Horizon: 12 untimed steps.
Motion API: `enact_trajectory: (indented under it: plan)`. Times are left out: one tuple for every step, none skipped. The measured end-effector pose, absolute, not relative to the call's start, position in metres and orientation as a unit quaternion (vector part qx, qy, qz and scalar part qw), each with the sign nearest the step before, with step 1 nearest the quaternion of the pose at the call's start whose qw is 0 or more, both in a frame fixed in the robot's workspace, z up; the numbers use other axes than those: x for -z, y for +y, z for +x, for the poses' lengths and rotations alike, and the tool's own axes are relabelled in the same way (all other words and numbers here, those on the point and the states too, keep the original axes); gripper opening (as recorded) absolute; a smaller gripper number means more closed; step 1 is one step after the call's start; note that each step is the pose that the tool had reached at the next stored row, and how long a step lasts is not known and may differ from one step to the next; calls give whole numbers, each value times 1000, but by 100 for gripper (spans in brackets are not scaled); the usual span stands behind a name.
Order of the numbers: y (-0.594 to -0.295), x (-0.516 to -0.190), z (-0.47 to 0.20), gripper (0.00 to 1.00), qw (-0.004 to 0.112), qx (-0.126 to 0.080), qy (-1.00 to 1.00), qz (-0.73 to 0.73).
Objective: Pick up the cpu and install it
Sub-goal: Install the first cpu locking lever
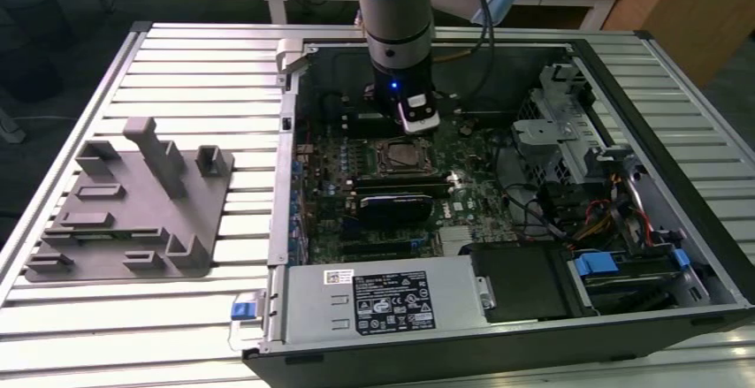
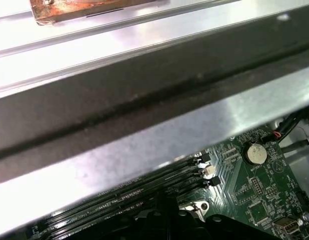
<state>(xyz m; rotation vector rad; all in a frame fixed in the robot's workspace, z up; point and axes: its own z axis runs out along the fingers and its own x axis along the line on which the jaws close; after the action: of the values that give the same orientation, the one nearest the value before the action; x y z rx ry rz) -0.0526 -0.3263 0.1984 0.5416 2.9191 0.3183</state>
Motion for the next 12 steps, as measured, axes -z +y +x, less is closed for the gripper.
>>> enact_trajectory:
  plan:
    - [-326,-198,-53,11,78,-106,975,181]
    - [-326,-198,-53,11,78,-106,975,181]
    - [-326,-198,-53,11,78,-106,975,181]
    - [-326,-198,-54,11,78,-106,975,181]
    - [-326,-198,-54,11,78,-106,975,181]
    - [-326,-198,-54,11,78,-106,975,181]
    - [-326,-197,-54,11,78,-106,975,181]
    - [-326,-197,-54,11,78,-106,975,181]
    - [-326,-196,-54,11,79,-105,975,181]
    - [-326,-196,-54,11,79,-105,975,181]
    - [-326,-195,-54,11,80,-104,975,180]
    - [-326,-195,-54,11,80,-103,975,180]
